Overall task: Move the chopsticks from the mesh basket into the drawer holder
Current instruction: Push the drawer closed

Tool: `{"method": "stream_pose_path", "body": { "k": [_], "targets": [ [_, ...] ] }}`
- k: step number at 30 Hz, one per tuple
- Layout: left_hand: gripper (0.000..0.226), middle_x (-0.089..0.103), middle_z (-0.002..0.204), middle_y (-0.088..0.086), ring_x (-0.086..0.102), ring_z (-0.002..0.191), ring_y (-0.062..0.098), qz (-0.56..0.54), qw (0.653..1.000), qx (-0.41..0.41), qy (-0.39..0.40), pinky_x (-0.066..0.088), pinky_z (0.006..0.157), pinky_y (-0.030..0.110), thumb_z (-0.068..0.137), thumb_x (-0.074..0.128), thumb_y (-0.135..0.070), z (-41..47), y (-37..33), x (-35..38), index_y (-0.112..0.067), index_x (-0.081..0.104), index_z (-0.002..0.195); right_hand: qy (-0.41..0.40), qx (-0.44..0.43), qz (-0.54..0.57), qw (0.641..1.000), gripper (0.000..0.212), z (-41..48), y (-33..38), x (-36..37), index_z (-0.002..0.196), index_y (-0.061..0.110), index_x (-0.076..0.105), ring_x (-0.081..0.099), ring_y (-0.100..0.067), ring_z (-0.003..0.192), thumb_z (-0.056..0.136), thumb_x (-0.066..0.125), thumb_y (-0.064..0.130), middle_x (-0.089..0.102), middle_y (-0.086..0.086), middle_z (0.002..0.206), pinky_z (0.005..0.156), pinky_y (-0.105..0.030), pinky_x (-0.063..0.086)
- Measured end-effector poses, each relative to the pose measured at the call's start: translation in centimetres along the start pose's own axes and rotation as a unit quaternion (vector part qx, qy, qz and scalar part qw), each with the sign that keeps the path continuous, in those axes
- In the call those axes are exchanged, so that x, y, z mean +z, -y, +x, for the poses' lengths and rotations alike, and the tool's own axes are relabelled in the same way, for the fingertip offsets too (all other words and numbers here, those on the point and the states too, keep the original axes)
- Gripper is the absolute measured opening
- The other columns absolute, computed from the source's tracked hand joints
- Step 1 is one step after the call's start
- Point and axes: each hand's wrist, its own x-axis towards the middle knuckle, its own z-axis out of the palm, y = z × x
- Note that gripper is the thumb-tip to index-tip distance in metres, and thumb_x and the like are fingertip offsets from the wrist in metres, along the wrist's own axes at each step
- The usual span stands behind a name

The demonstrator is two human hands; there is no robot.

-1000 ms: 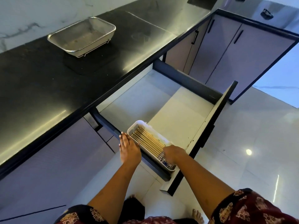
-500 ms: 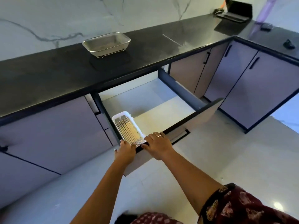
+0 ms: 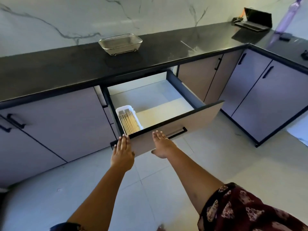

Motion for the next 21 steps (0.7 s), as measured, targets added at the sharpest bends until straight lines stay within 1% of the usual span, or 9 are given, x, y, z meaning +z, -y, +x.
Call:
{"method": "stream_pose_path", "body": {
  "k": [3, 5, 8, 10, 11, 13, 16, 18, 21],
  "targets": [
    [0.067, -0.017, 0.159, 0.012, -0.013, 0.148, 0.027, -0.128, 0.989, -0.067, 0.03, 0.0, 0.12, 0.042, 0.102, 0.029, -0.033, -1.5, -1.9, -0.4, -0.003, -0.009, 0.15, 0.016, 0.038, 0.207, 0.977, 0.085, -2.5, -0.9, -0.5, 0.153, 0.011, -0.01, -0.005, -0.026, 0.15, 0.097, 0.049, 0.035, -0.011, -0.007, 0.162, 0.12, -0.04, 0.007],
    [0.066, -0.012, 0.16, 0.011, -0.007, 0.148, 0.028, -0.328, 0.929, -0.165, 0.043, 0.003, 0.119, 0.044, 0.102, 0.028, -0.035, -2.0, -3.6, -1.4, -0.004, -0.005, 0.15, 0.009, 0.086, 0.398, 0.913, 0.081, -4.1, -1.4, -1.3, 0.154, 0.016, -0.007, 0.007, -0.028, 0.15, 0.098, 0.044, 0.044, -0.003, -0.006, 0.163, 0.119, -0.043, 0.013],
    [0.066, 0.007, 0.161, 0.01, 0.01, 0.147, 0.031, -0.593, 0.744, -0.307, 0.032, 0.012, 0.118, 0.045, 0.1, 0.029, -0.045, -4.2, -5.5, -2.2, -0.008, 0.008, 0.151, -0.004, 0.161, 0.607, 0.778, 0.077, -6.3, -2.4, -2.1, 0.154, 0.019, 0.008, 0.016, -0.024, 0.148, 0.095, 0.041, 0.056, 0.007, -0.004, 0.162, 0.12, -0.039, 0.022],
    [0.068, 0.018, 0.158, 0.013, 0.02, 0.145, 0.031, -0.698, 0.626, -0.348, -0.002, 0.017, 0.118, 0.042, 0.098, 0.033, -0.05, -5.2, -5.8, -2.5, -0.009, 0.017, 0.151, -0.011, 0.169, 0.69, 0.704, 0.082, -6.9, -3.6, -2.9, 0.154, 0.019, 0.009, 0.011, -0.021, 0.149, 0.091, 0.04, 0.063, 0.005, -0.004, 0.162, 0.12, -0.038, 0.02],
    [0.069, 0.024, 0.156, 0.013, 0.025, 0.143, 0.031, -0.731, 0.585, -0.35, -0.017, 0.019, 0.119, 0.042, 0.096, 0.035, -0.053, -5.5, -5.9, -2.9, -0.011, 0.023, 0.15, -0.01, 0.159, 0.721, 0.674, 0.085, -7.1, -4.1, -3.8, 0.154, 0.019, 0.006, 0.007, -0.021, 0.15, 0.09, 0.037, 0.065, 0.001, -0.004, 0.163, 0.121, -0.039, 0.017],
    [0.068, 0.038, 0.15, 0.013, 0.037, 0.137, 0.032, -0.766, 0.549, -0.332, -0.048, 0.028, 0.115, 0.046, 0.092, 0.038, -0.057, -5.2, -6.1, -3.5, -0.013, 0.035, 0.144, -0.008, 0.141, 0.767, 0.626, 0.089, -7.1, -5.3, -5.5, 0.154, 0.016, -0.002, 0.0, -0.019, 0.15, 0.09, 0.031, 0.068, -0.003, -0.005, 0.162, 0.122, -0.039, 0.01],
    [0.066, 0.046, 0.143, 0.014, 0.045, 0.129, 0.032, -0.81, 0.482, -0.321, -0.092, 0.034, 0.112, 0.046, 0.093, 0.036, -0.058, -4.4, -7.4, -4.1, -0.012, 0.038, 0.14, -0.01, 0.122, 0.825, 0.552, 0.09, -6.4, -7.5, -7.3, 0.153, 0.016, -0.005, -0.002, -0.019, 0.15, 0.09, 0.028, 0.07, -0.005, -0.006, 0.162, 0.121, -0.041, 0.009],
    [0.07, 0.043, 0.146, 0.013, 0.041, 0.133, 0.031, -0.828, 0.445, -0.319, -0.12, 0.03, 0.115, 0.044, 0.094, 0.031, -0.06, -4.3, -9.5, -4.7, -0.011, 0.033, 0.144, -0.004, 0.121, 0.843, 0.524, 0.091, -5.8, -9.1, -7.9, 0.153, 0.016, -0.006, 0.0, -0.019, 0.15, 0.089, 0.028, 0.071, -0.004, -0.007, 0.162, 0.121, -0.043, 0.009],
    [0.082, 0.028, 0.156, 0.011, 0.028, 0.143, 0.029, -0.849, 0.391, -0.323, -0.149, 0.018, 0.119, 0.039, 0.088, 0.029, -0.068, -3.0, -12.0, -3.9, -0.016, 0.022, 0.15, 0.003, 0.127, 0.85, 0.511, 0.091, -4.9, -11.8, -8.6, 0.153, 0.016, -0.007, -0.001, -0.02, 0.15, 0.089, 0.027, 0.071, -0.006, -0.007, 0.162, 0.121, -0.044, 0.008]
  ]
}}
